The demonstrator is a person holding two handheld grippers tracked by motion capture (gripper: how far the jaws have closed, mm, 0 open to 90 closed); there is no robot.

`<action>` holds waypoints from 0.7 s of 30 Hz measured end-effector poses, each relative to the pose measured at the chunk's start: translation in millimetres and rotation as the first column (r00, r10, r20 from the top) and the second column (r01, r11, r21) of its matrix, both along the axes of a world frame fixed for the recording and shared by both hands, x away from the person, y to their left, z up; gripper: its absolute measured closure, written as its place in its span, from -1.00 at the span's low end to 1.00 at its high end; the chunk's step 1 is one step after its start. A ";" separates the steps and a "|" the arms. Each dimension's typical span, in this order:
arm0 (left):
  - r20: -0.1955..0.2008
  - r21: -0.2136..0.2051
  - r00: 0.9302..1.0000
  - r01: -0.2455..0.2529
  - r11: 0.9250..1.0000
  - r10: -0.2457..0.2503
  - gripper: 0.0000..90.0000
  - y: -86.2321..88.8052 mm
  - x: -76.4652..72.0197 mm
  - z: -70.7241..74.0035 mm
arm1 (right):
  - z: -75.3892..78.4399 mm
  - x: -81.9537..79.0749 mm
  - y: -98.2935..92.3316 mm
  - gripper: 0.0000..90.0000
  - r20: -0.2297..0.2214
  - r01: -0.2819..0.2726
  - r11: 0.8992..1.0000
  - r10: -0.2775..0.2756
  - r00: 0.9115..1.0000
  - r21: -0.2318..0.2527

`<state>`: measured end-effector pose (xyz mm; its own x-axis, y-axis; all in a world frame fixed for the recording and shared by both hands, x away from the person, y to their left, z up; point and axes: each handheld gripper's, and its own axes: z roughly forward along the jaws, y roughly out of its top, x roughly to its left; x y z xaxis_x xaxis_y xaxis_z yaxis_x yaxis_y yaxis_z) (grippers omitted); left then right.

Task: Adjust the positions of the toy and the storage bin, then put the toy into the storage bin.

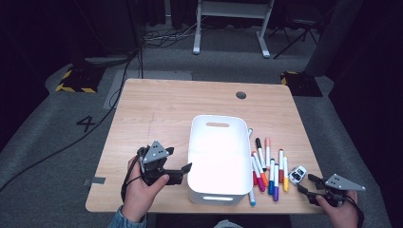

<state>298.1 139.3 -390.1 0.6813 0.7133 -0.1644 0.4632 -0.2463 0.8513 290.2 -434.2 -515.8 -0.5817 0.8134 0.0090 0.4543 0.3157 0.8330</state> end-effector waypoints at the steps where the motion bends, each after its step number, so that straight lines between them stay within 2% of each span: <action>1: 0.003 -0.004 1.000 -0.005 1.000 0.005 -0.60 2.5 0.4 1.4 | -0.3 -0.1 0.2 -0.31 0.003 0.002 1.000 -0.002 1.000 0.002; 6: 0.043 0.030 0.997 -0.072 0.997 0.070 -0.55 20.4 4.5 3.5 | -0.3 -0.9 0.0 -0.31 0.000 0.005 1.000 -0.005 1.000 0.003; 8: 0.053 0.056 0.994 -0.102 0.993 0.099 -0.52 28.1 8.4 -0.9 | -0.3 -0.8 0.0 -0.31 0.000 0.004 1.000 -0.004 1.000 0.003; 11: 0.054 0.106 0.988 -0.153 0.983 0.148 -0.50 38.3 15.3 -11.2 | -0.3 -0.7 -0.1 -0.31 0.001 0.005 1.000 -0.005 1.000 0.004; 12: 0.054 0.106 0.988 -0.153 0.983 0.148 -0.50 38.3 15.3 -11.2 | 0.1 -1.3 -0.1 -0.31 -0.003 0.013 1.000 -0.013 1.000 0.002; 14: 0.037 0.125 0.988 -0.153 0.980 0.150 -0.51 45.7 22.1 -21.7 | 2.0 -1.6 -0.8 -0.31 -0.014 0.017 1.000 -0.017 1.000 -0.006; 16: 0.031 0.125 0.988 -0.156 0.980 0.154 -0.52 47.7 24.3 -25.8 | 5.2 -1.2 -4.5 -0.32 -0.029 0.010 0.999 -0.011 1.000 -0.050; 17: 0.005 0.135 0.988 -0.153 0.979 0.153 -0.52 51.6 29.0 -34.8 | 6.1 -1.6 -4.3 -0.40 -0.040 0.011 0.999 -0.013 0.999 -0.046; 18: 0.005 0.135 0.988 -0.153 0.979 0.153 -0.52 51.6 29.0 -34.8 | 6.1 -1.6 -4.3 -0.40 -0.040 0.011 0.999 -0.013 0.999 -0.046; 19: -0.024 0.158 0.987 -0.156 0.975 0.162 -0.52 55.1 33.7 -45.4 | 8.0 -2.5 -5.6 -0.36 -0.049 0.005 0.998 -0.009 0.999 -0.068; 20: -0.024 0.158 0.987 -0.156 0.975 0.162 -0.52 55.1 33.7 -45.4 | 8.0 -2.5 -5.6 -0.36 -0.049 0.005 0.998 -0.009 0.999 -0.068; 21: -0.042 0.184 0.983 -0.167 0.969 0.178 -0.51 56.3 36.3 -52.4 | 11.0 -3.6 -6.0 -0.33 -0.072 0.009 0.997 -0.015 0.997 -0.079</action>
